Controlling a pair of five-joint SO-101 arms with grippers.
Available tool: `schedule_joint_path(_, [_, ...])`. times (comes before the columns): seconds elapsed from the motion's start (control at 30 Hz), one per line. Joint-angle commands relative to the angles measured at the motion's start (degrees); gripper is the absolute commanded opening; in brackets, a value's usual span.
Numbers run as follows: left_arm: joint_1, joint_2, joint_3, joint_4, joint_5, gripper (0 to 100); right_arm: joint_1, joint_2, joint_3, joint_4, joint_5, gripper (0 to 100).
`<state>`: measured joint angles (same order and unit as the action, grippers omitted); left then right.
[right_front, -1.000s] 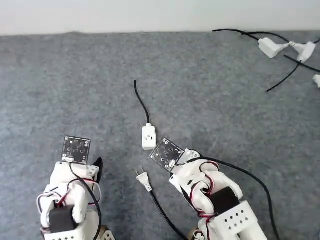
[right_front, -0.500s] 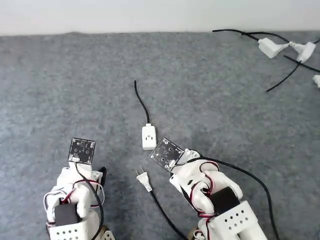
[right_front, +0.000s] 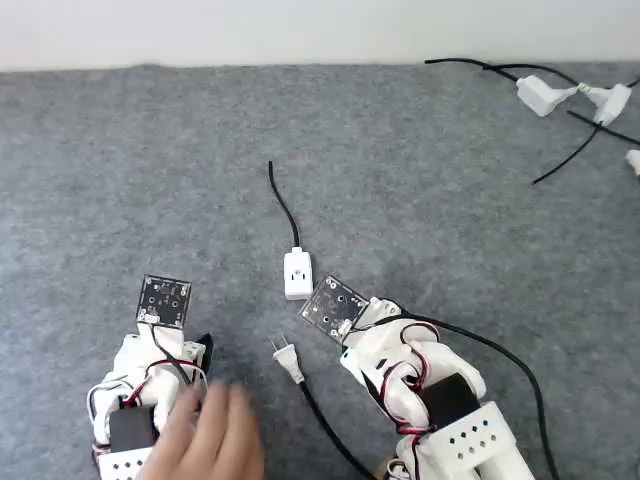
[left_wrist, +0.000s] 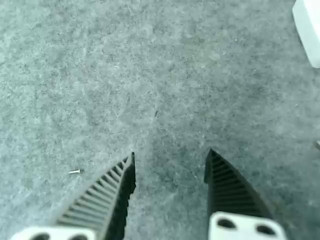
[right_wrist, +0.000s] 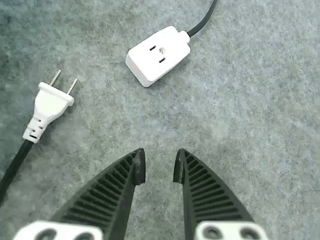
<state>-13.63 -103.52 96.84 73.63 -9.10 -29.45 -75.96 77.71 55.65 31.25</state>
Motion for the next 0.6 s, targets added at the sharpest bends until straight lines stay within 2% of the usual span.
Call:
schedule_joint_path(0.0, [0.18, -0.70, -0.40, -1.14, -0.79, 22, 0.40, 0.57, -0.44, -1.45, 2.46, 10.1])
schedule_joint_path(0.57, [0.18, -0.70, -0.40, -1.14, -0.79, 22, 4.44, 0.22, 0.00, -3.91, 4.48, 10.2])
